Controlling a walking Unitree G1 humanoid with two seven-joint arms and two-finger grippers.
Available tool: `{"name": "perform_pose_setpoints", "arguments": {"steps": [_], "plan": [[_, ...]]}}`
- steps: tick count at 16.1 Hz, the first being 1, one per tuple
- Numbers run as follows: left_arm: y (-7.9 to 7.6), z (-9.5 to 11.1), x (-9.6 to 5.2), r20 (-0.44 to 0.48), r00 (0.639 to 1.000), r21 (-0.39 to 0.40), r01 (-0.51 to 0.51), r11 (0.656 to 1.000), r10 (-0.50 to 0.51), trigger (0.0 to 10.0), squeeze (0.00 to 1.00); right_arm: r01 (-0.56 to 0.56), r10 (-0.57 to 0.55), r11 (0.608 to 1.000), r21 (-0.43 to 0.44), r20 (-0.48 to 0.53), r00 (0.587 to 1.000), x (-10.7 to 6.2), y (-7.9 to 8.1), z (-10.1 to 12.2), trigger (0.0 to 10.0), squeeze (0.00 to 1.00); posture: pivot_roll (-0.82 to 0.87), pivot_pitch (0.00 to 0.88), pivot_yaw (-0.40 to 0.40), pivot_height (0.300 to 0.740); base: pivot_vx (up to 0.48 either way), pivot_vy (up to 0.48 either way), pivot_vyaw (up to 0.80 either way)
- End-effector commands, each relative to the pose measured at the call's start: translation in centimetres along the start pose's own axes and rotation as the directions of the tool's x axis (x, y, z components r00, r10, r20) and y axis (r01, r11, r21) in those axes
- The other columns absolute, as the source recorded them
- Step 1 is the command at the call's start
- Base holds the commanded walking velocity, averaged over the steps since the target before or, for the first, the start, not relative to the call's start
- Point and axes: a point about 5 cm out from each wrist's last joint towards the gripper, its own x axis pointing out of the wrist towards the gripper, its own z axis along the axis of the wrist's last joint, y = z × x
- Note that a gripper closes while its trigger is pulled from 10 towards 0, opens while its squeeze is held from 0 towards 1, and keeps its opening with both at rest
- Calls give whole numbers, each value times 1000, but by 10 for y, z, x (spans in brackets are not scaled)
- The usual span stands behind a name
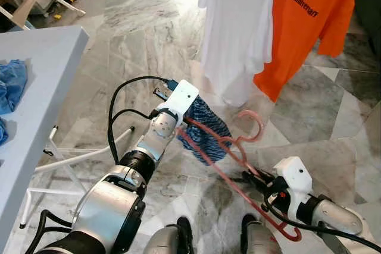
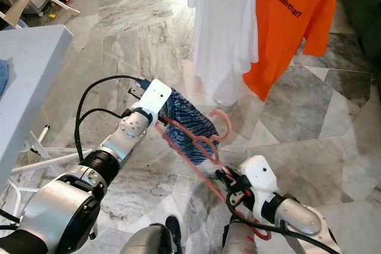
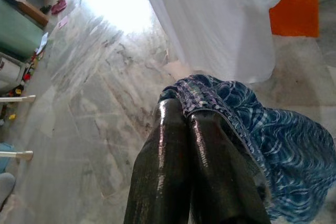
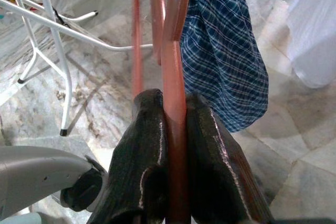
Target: Hang hanger
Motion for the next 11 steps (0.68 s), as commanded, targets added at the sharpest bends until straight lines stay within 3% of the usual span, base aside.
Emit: {"name": "perform_pose_setpoints", "arguments": {"steps": [1, 5, 8, 9, 10, 11], "plan": [[0, -15, -4, -35, 999, 14, -3, 1000, 4, 10000, 0, -9, 9, 1000, 2, 10, 1000, 1, 5, 1, 10000, 0, -186, 269, 197, 740, 0, 0, 0], [-3, -19, -6, -42, 999, 11, 7, 1000, -7, 10000, 0, 25, -25, 999, -33, -11, 1000, 6, 4, -3, 10000, 0, -185, 271, 196, 740, 0, 0, 0], [3, -23, -6, -61, 998, 2, -13, 1000, 13, 10000, 0, 6, -7, 999, -37, -12, 1000, 4, 4, -1, 10000, 0, -184, 268, 196, 740, 0, 0, 0], [6, -26, -7, -80, 997, -42, -14, 999, 10, 10000, 0, -1, 0, 999, -35, -14, 1000, 3, 4, 0, 10000, 0, -184, 269, 195, 740, 0, 0, 0], [8, -33, -7, -131, 991, -162, -20, 987, -2, 10000, 0, -12, 11, 999, -38, -18, 1000, 3, 5, 0, 10000, 0, -187, 268, 193, 740, 0, 0, 0], [8, -36, -8, -156, 988, -230, -26, 973, -10, 10000, 0, -15, 14, 999, -40, -20, 1000, 3, 6, 0, 10000, 0, -189, 267, 192, 740, 0, 0, 0]]}}
